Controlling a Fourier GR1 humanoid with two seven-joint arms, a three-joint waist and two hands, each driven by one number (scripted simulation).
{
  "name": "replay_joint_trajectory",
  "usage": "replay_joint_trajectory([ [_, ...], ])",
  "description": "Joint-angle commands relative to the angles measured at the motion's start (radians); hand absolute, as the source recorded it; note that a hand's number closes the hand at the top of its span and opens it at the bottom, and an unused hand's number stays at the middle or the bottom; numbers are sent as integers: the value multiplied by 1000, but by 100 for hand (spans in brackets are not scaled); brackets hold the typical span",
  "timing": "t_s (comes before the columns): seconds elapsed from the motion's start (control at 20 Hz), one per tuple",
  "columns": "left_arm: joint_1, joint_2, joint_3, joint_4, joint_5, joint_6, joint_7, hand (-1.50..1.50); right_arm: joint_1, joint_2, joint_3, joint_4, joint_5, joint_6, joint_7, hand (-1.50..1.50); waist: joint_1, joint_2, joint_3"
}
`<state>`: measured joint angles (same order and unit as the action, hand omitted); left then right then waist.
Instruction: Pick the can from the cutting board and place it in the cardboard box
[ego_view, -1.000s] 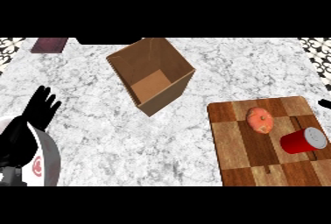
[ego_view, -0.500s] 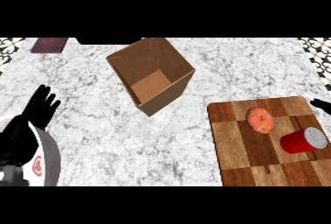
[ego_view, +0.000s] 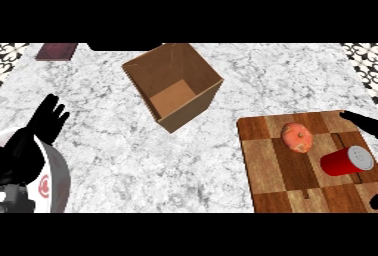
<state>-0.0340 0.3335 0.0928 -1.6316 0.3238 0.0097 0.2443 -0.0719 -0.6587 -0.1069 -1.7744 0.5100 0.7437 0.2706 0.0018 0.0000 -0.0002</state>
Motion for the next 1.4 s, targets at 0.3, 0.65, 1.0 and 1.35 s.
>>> replay_joint_trajectory([
  [0.3, -40, -58, 33, 69, -44, -32, -22, 0, -2, 55, 4, 57, 144, 2, -61, -150, -2, 0, 0],
  [0.65, 22, -69, 47, -24, -60, -55, 23, 0, 14, 58, -11, 100, 202, 21, -132, -150, -1, 0, 0],
  [1.0, 41, -76, 77, -41, -49, -95, 35, 0, 33, 106, 21, 139, 285, -1, -146, -150, 0, 0, 0],
  [1.35, 43, -98, 76, -91, -78, -87, 69, 0, -63, 158, 30, 257, 350, -51, -164, -150, 3, 0, 0],
])
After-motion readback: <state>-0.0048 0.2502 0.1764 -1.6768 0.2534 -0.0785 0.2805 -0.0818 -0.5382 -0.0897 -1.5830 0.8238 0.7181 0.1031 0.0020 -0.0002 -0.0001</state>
